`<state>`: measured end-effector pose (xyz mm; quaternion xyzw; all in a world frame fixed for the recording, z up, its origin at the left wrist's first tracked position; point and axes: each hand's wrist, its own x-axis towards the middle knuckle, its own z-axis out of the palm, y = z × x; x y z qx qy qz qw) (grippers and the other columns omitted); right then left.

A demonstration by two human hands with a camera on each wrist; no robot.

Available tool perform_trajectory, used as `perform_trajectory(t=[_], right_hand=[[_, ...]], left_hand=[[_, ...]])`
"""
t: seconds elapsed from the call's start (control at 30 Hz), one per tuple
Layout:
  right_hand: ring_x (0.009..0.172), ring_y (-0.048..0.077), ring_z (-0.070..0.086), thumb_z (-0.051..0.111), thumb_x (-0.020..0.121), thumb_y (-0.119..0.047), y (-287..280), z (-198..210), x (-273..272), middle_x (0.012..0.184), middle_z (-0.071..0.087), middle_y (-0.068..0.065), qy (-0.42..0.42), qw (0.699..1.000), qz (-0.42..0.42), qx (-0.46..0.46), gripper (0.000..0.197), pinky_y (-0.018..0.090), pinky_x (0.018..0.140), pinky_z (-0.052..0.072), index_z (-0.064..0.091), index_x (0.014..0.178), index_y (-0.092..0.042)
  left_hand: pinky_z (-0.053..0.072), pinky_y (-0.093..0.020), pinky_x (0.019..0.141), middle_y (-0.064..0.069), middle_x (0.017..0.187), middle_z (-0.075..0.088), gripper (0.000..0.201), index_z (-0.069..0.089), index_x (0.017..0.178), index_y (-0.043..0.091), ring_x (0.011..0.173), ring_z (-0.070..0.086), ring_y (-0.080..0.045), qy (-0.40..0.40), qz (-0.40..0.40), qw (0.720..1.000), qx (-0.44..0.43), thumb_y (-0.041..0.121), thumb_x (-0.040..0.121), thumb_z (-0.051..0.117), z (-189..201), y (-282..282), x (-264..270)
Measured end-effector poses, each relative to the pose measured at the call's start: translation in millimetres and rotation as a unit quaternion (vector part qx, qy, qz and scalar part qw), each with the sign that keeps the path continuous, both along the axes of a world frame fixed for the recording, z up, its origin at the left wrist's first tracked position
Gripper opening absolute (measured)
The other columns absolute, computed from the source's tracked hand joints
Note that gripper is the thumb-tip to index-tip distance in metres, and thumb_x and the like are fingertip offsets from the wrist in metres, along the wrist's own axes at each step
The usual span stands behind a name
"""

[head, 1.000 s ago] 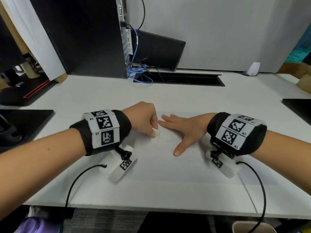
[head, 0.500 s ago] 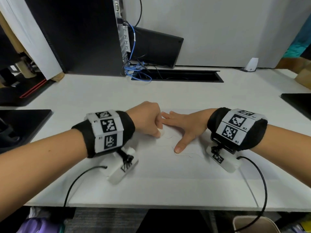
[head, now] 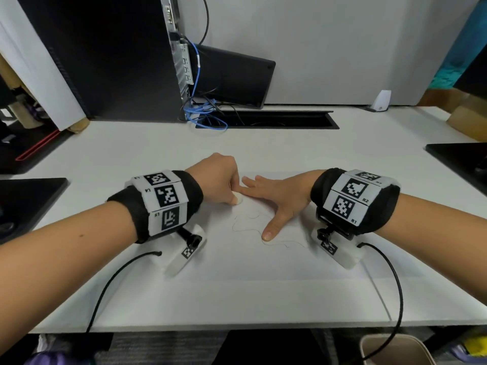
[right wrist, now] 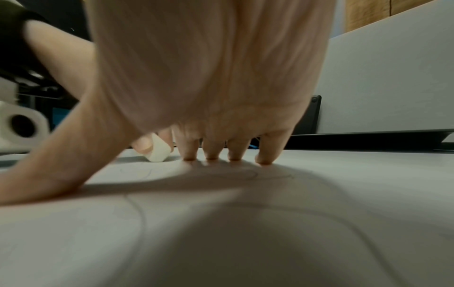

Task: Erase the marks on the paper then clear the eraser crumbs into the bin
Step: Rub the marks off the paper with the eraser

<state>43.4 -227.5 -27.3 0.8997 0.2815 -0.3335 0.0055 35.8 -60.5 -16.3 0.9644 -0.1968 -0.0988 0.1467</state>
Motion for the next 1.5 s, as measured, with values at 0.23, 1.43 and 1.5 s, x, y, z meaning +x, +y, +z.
perform_trajectory(t=[0.23, 1.43, 1.5], right_hand=[[0.143, 0.010, -0.024, 0.068, 0.074, -0.054, -1, 0, -1, 0.155, -0.024, -0.012, -0.008, 1.000, -0.002, -0.008, 0.113, 0.048, 0.119, -0.004, -0.016, 0.147, -0.032], [0.050, 0.004, 0.047, 0.071, 0.078, -0.020, -4, 21, 8, 0.060, 0.058, -0.005, -0.153, 0.953, -0.107, 0.239, 0.016, 0.021, 0.057, 0.041, 0.057, 0.072, -0.017], [0.054, 0.008, 0.050, 0.070, 0.079, -0.030, -2, 19, 6, 0.061, 0.060, -0.006, -0.130, 0.966, -0.094, 0.200, 0.018, 0.021, 0.058, 0.041, 0.064, 0.091, -0.018]], left_hand=[[0.054, -0.030, 0.081, -0.001, 0.090, 0.074, 0.016, 0.077, 0.089, 0.012, 0.086, 0.067, -0.018, -0.016, 0.012, 1.000, -0.001, 0.023, 0.079, 0.072, 2, 5, 0], [0.026, -0.027, 0.110, 0.003, 0.149, 0.033, 0.077, 0.032, 0.144, 0.026, 0.137, 0.032, -0.017, 0.087, 0.015, 0.994, 0.072, 0.042, 0.079, 0.070, -7, 42, -4], [0.023, -0.030, 0.114, 0.004, 0.151, 0.029, 0.079, 0.029, 0.146, 0.032, 0.139, 0.029, -0.016, 0.094, 0.000, 0.992, 0.087, 0.047, 0.079, 0.068, -8, 42, -4]])
